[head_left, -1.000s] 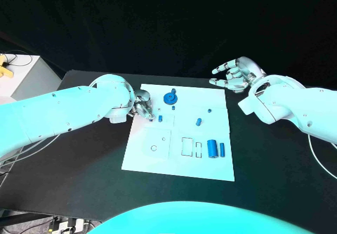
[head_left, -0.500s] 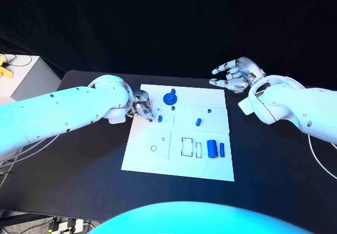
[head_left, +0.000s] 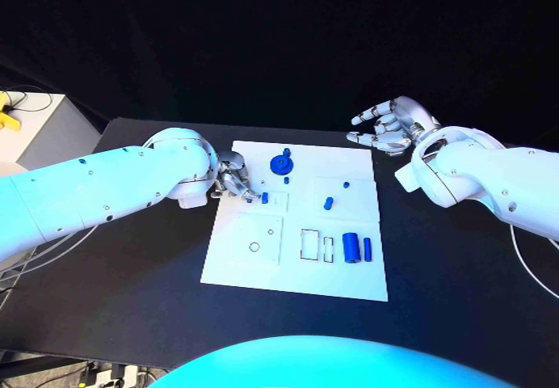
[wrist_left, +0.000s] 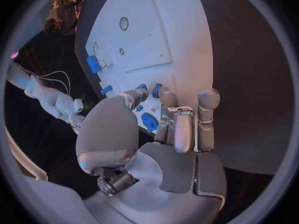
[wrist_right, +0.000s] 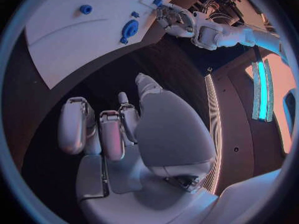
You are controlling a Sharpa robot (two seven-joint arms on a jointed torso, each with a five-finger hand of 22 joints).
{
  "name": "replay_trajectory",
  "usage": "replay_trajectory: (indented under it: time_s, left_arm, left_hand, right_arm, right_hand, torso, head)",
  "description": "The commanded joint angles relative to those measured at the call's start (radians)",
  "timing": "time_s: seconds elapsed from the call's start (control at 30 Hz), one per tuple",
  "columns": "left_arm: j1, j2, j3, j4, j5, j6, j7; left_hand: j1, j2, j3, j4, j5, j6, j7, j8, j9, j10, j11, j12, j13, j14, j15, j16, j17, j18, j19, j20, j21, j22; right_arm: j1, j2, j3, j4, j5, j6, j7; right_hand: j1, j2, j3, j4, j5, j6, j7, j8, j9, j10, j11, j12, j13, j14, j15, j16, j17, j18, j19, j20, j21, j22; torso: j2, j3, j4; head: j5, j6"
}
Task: Assemble the parts on the task board
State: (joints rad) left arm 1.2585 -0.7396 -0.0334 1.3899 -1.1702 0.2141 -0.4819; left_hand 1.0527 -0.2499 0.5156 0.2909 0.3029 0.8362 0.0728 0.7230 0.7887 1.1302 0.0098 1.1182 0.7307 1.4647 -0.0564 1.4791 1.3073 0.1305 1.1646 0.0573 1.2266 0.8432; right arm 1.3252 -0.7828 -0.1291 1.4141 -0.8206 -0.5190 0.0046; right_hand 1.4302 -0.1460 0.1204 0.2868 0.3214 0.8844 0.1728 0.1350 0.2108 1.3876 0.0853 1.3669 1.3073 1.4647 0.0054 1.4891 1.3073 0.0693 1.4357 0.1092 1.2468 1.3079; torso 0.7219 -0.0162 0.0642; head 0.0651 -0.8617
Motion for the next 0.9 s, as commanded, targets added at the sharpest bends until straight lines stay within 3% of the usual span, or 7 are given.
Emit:
replay_trajectory:
  time_s: [0.03, 0.4, 0.6, 0.77, 0.87, 0.9]
  left_arm:
    - [-0.007, -0.003, -0.004, -0.004, 0.014, -0.021, -0.006]
    - [-0.005, -0.021, 0.004, 0.011, 0.004, -0.032, -0.008]
    - [-0.004, -0.031, 0.017, 0.027, -0.003, -0.036, -0.008]
    - [-0.003, -0.036, 0.034, 0.048, 0.011, -0.075, 0.018]
    - [-0.002, -0.035, 0.040, 0.053, 0.048, -0.117, 0.065]
    - [-0.002, -0.034, 0.041, 0.054, 0.066, -0.132, 0.085]
  left_hand:
    - [0.003, 0.003, -0.007, 0.001, -0.004, -0.018, 0.010, -0.013, 0.000, -0.005, 0.001, -0.001, 0.002, 0.038, 0.008, -0.003, 0.074, 0.011, -0.004, 0.004, -0.005, 0.003]
    - [0.007, 0.009, -0.015, -0.001, -0.001, -0.019, 0.009, -0.012, 0.000, -0.005, 0.001, 0.002, 0.004, 0.037, 0.009, -0.003, 0.074, 0.011, -0.004, 0.005, -0.005, 0.003]
    - [0.061, 0.026, -0.022, -0.005, 0.005, -0.027, 0.008, -0.009, 0.001, -0.016, 0.000, 0.004, -0.002, 0.034, 0.008, -0.005, 0.068, 0.012, -0.006, 0.005, -0.007, 0.001]
    - [0.080, 0.030, -0.022, -0.005, 0.006, -0.031, 0.008, -0.009, 0.001, -0.022, 0.000, 0.003, -0.007, 0.032, 0.009, -0.007, 0.064, 0.014, -0.010, 0.005, -0.011, -0.006]
    - [0.093, 0.023, -0.032, 0.000, 0.002, -0.057, 0.020, -0.014, -0.002, -0.064, 0.010, -0.020, -0.053, 0.015, 0.015, -0.026, 0.026, 0.019, -0.033, 0.008, -0.030, -0.039]
    - [0.095, 0.015, -0.049, 0.000, 0.001, -0.082, 0.031, -0.015, -0.003, -0.123, 0.021, -0.054, -0.115, -0.015, 0.025, -0.058, -0.033, 0.031, -0.084, 0.014, -0.072, -0.112]
  right_arm:
    - [-0.001, -0.001, 0.000, 0.000, 0.001, 0.007, 0.011]
    - [-0.002, -0.001, 0.000, -0.001, 0.001, 0.008, 0.011]
    - [-0.002, -0.002, 0.000, -0.001, 0.001, 0.008, 0.011]
    - [-0.003, -0.001, 0.000, -0.001, 0.002, 0.009, 0.011]
    - [-0.003, 0.000, 0.000, -0.001, 0.002, 0.009, 0.011]
    - [-0.003, 0.000, 0.000, -0.002, 0.002, 0.009, 0.011]
  right_hand:
    - [-0.009, -0.001, 0.003, 0.001, 0.005, -0.009, -0.001, 0.006, -0.002, -0.007, -0.002, -0.006, 0.017, 0.061, -0.001, -0.005, 0.086, 0.007, -0.003, -0.004, -0.003, 0.019]
    - [-0.009, -0.001, 0.003, 0.001, 0.005, -0.009, -0.001, 0.006, -0.002, -0.007, -0.002, -0.006, 0.017, 0.061, -0.001, -0.005, 0.086, 0.007, -0.003, -0.004, -0.003, 0.019]
    - [-0.009, -0.001, 0.003, 0.001, 0.005, -0.009, -0.001, 0.006, -0.002, -0.007, -0.002, -0.006, 0.017, 0.061, -0.001, -0.005, 0.086, 0.007, -0.003, -0.004, -0.003, 0.019]
    - [-0.009, -0.001, 0.003, 0.001, 0.005, -0.009, -0.001, 0.006, -0.002, -0.007, -0.002, -0.006, 0.017, 0.061, -0.001, -0.005, 0.086, 0.007, -0.003, -0.004, -0.003, 0.019]
    - [-0.009, -0.001, 0.003, 0.001, 0.005, -0.009, -0.001, 0.006, -0.002, -0.007, -0.002, -0.006, 0.017, 0.061, -0.001, -0.005, 0.086, 0.007, -0.003, -0.004, -0.003, 0.019]
    - [-0.009, -0.001, 0.003, 0.001, 0.005, -0.009, -0.001, 0.006, -0.002, -0.007, -0.002, -0.006, 0.017, 0.061, -0.001, -0.005, 0.086, 0.007, -0.003, -0.004, -0.003, 0.019]
  torso:
    - [0.000, 0.0004, 0.0007]
    - [0.000, 0.0007, -0.0001]
    - [0.000, 0.0008, 0.0001]
    - [0.001, -0.0001, -0.0006]
    - [0.001, 0.0004, -0.0002]
    - [0.000, 0.0010, 0.0000]
  head:
    - [-0.001, 0.001]
    - [-0.002, 0.004]
    - [-0.003, 0.005]
    - [-0.004, 0.008]
    - [-0.004, 0.008]
    - [-0.004, 0.008]
